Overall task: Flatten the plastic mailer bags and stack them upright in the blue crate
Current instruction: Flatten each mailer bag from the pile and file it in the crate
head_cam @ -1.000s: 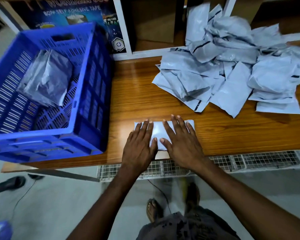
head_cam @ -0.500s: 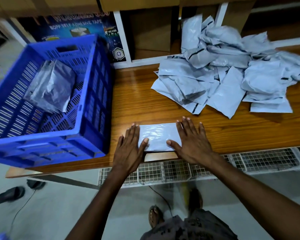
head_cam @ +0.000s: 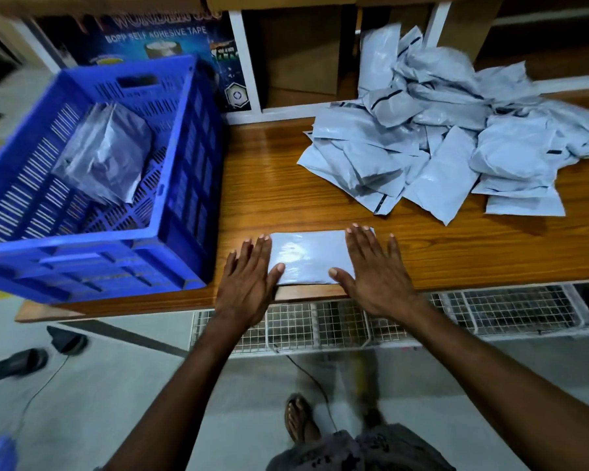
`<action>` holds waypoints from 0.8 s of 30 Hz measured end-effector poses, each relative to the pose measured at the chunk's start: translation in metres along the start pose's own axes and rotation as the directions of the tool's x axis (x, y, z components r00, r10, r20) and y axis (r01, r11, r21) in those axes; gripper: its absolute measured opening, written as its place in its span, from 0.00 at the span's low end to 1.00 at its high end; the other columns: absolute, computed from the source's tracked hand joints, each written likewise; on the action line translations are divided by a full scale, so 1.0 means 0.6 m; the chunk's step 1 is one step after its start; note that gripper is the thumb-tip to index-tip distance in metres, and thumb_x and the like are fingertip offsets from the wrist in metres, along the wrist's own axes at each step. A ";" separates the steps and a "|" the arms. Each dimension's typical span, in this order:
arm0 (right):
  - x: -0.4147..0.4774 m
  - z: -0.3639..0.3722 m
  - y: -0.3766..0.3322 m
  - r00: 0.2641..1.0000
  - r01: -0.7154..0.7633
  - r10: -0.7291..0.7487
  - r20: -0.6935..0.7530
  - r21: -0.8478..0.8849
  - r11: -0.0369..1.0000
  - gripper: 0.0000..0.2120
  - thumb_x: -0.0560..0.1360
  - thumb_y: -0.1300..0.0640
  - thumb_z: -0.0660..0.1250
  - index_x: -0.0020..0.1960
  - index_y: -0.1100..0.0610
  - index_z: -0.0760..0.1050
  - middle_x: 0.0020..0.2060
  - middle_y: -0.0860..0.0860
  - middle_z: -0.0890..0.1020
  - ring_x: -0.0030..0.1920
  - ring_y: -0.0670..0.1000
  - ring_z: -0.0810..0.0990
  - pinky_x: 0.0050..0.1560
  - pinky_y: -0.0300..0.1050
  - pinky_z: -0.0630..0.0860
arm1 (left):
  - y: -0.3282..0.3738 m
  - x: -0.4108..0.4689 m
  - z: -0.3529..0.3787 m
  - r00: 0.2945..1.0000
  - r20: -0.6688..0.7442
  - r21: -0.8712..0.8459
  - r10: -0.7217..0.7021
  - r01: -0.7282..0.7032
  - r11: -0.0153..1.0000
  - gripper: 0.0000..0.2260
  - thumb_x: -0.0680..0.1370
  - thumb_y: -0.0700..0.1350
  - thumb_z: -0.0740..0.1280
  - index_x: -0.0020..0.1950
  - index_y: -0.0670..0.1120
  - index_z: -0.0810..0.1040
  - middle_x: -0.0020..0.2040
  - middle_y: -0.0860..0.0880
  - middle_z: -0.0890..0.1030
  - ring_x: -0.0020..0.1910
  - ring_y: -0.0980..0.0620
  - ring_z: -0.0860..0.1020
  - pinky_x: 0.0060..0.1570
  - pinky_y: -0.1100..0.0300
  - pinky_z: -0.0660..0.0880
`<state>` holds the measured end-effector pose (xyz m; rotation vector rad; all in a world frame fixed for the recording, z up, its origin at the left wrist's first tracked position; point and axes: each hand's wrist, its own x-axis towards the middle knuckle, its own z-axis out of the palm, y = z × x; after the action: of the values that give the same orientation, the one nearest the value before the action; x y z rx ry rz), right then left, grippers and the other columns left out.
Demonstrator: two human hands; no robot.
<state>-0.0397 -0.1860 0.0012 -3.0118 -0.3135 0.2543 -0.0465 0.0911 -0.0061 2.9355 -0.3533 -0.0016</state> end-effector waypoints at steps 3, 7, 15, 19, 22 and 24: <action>0.005 -0.031 0.026 0.989 0.146 -0.144 0.029 -0.052 0.988 0.43 0.78 0.26 0.37 0.80 0.54 0.28 0.79 0.51 0.30 0.78 0.51 0.27 0.77 0.63 0.33 | 0.022 0.010 -0.012 0.995 -0.033 0.085 0.097 -0.094 0.992 0.28 0.86 0.59 0.43 0.85 0.50 0.48 0.85 0.52 0.47 0.84 0.49 0.45 0.80 0.48 0.46; 0.037 -0.043 0.022 0.940 0.339 -0.333 0.081 -0.084 0.937 0.41 0.79 0.28 0.40 0.82 0.52 0.34 0.81 0.50 0.37 0.80 0.49 0.33 0.78 0.61 0.36 | 0.059 0.064 -0.006 0.957 0.083 0.081 0.277 -0.283 0.956 0.33 0.83 0.67 0.44 0.85 0.51 0.52 0.84 0.54 0.53 0.83 0.53 0.46 0.80 0.47 0.48; 0.023 -0.013 0.048 0.970 0.235 -0.233 0.070 -0.022 0.972 0.41 0.79 0.27 0.36 0.81 0.52 0.31 0.80 0.48 0.33 0.79 0.47 0.31 0.78 0.62 0.33 | 0.035 0.046 -0.001 0.993 0.108 -0.064 0.047 -0.041 0.997 0.46 0.75 0.78 0.52 0.85 0.52 0.47 0.85 0.55 0.47 0.83 0.54 0.46 0.80 0.50 0.48; 0.008 -0.019 0.055 0.977 0.196 -0.191 0.092 -0.051 0.979 0.42 0.78 0.27 0.34 0.81 0.53 0.30 0.80 0.49 0.33 0.79 0.49 0.31 0.77 0.62 0.31 | 0.020 0.008 -0.010 0.988 0.145 -0.095 -0.049 0.063 0.993 0.47 0.76 0.78 0.50 0.85 0.51 0.42 0.84 0.55 0.44 0.83 0.57 0.43 0.80 0.49 0.44; 0.006 -0.036 0.046 0.977 0.203 -0.197 0.084 -0.079 0.976 0.45 0.77 0.25 0.35 0.81 0.55 0.30 0.80 0.52 0.33 0.79 0.52 0.31 0.77 0.63 0.32 | 0.008 -0.025 -0.014 0.985 0.159 -0.066 -0.073 0.085 0.994 0.47 0.75 0.79 0.41 0.85 0.50 0.41 0.84 0.55 0.41 0.82 0.57 0.39 0.80 0.51 0.42; 0.013 -0.046 0.026 0.948 0.318 -0.316 0.043 -0.056 0.947 0.48 0.75 0.22 0.38 0.80 0.54 0.28 0.80 0.53 0.32 0.79 0.52 0.31 0.77 0.62 0.32 | 0.007 -0.038 -0.011 0.991 0.094 -0.072 -0.094 0.101 0.992 0.48 0.74 0.78 0.34 0.85 0.48 0.45 0.84 0.52 0.45 0.83 0.55 0.44 0.80 0.52 0.44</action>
<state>-0.0242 -0.2019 0.0252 -2.9570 -0.8132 0.2701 -0.0696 0.0935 0.0006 2.8796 -0.2164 -0.1588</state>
